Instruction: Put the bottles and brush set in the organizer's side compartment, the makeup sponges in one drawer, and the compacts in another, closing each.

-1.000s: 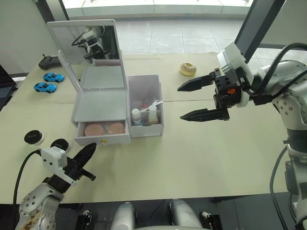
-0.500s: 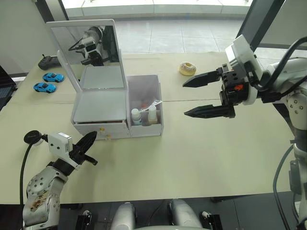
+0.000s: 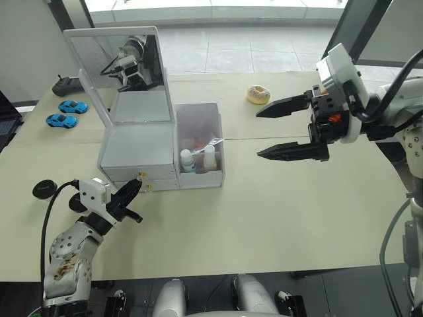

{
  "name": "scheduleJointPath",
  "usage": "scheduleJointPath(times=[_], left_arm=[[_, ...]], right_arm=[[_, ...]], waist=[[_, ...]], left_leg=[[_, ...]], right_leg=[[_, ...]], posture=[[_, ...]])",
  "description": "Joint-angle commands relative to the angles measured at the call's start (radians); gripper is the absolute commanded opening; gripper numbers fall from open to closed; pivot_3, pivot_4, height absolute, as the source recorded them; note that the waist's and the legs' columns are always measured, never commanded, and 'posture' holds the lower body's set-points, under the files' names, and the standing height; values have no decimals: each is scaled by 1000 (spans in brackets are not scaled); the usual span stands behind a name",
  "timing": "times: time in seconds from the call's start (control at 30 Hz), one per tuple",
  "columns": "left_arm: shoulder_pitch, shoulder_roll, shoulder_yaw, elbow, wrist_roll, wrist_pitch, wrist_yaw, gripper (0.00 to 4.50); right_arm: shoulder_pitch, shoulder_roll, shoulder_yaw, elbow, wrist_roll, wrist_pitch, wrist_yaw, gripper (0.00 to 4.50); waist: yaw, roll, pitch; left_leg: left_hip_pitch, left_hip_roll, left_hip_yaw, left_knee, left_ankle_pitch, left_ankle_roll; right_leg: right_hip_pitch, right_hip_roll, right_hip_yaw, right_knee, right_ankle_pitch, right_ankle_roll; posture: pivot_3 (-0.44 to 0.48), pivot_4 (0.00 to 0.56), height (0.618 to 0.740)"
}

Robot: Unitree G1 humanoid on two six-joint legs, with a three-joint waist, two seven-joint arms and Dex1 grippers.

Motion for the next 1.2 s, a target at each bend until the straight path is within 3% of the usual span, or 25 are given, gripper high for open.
scheduleJointPath(times=[0.03,0.2,0.3,0.47,0.57,0.63,0.83,1.0,1.2], left_arm=[[-14,27,28,-3,-3,-27,8,21],[-4,29,30,-20,-25,-16,10,21],[67,75,25,-83,-90,41,-78,21],[211,219,179,-96,-190,78,-219,21],[246,254,251,-60,-206,73,-240,21],[275,247,278,-45,-203,58,-251,391],[334,123,213,-53,-135,-35,-216,2069],[263,-116,49,-149,14,-140,16,3542],[242,-257,-107,-151,174,-192,181,3542]], right_arm=[[-24,-15,-35,-18,18,5,1,4500],[-23,-16,-35,-19,21,7,4,4500],[-22,-13,-31,-21,28,12,5,4500],[-1,-28,-26,-40,43,38,17,4500],[7,-27,-12,-32,18,26,11,4500],[10,-27,2,-24,3,22,11,4500],[13,-11,1,3,-17,-1,-2,4500],[33,7,8,-67,25,70,-30,4500],[24,39,18,-101,28,112,-86,4500]], waist=[[0,0,0],[-1,0,0],[-4,0,0],[-5,1,1],[-1,2,1],[-1,2,1],[-2,2,1],[8,0,-1],[1,2,-3]], left_leg=[[0,0,0,0,0,0],[0,0,0,0,0,0],[0,0,0,0,0,0],[0,2,0,-2,0,0],[1,2,0,-1,0,0],[1,1,1,-1,0,0],[0,1,2,-2,0,0],[-1,1,1,-1,0,0],[-6,0,0,-1,0,0]], right_leg=[[0,0,0,0,0,0],[0,0,0,0,0,0],[0,0,0,0,0,0],[-2,1,0,0,-1,-1],[-2,0,-1,0,-7,-6],[-3,-2,-1,-1,-7,-6],[-1,-2,0,-4,-5,-8],[1,-3,0,-7,1,0],[-1,-1,0,-10,5,2]], posture=[[0,150,740],[0,150,740],[0,150,740],[0,150,740],[0,150,740],[0,150,740],[0,150,740],[0,150,740],[0,150,740]])
